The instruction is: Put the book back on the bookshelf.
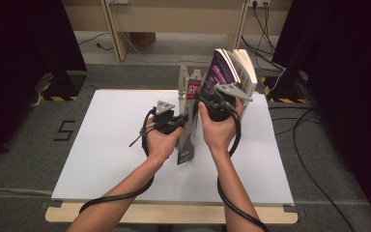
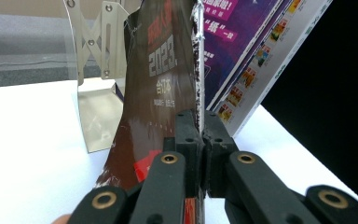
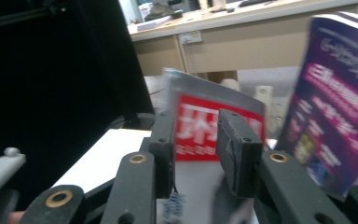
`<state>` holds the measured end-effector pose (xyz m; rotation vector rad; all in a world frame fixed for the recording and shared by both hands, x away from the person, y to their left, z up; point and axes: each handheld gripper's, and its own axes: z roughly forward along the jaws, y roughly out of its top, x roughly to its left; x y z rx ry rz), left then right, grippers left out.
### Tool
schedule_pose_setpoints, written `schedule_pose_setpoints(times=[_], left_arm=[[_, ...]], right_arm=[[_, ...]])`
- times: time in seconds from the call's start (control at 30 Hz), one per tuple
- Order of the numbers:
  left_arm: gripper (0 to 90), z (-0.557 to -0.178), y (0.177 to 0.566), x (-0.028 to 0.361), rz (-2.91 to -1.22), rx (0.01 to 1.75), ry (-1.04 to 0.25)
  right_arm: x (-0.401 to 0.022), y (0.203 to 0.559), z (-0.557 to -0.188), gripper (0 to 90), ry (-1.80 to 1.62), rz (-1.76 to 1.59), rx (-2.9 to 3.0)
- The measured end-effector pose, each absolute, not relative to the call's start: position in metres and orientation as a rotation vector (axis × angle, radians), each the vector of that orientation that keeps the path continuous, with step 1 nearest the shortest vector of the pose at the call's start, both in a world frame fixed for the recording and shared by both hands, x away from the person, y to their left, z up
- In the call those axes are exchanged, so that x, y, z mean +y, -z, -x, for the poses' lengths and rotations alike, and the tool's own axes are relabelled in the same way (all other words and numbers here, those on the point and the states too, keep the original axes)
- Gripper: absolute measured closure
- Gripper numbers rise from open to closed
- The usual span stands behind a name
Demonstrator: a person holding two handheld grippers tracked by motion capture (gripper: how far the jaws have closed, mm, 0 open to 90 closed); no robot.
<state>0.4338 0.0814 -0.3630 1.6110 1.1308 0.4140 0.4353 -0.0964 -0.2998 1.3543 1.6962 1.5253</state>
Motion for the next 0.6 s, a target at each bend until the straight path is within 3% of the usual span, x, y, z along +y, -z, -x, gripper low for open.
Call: schedule_pose_setpoints(times=[0.6], left_arm=[[86.9, -0.438, 0.353, 0.094, -1.552, 1.093, -0.424]], right_arm=[[-0.186, 0.379, -0.403, 65.0, -1.359, -1.587, 1.628]])
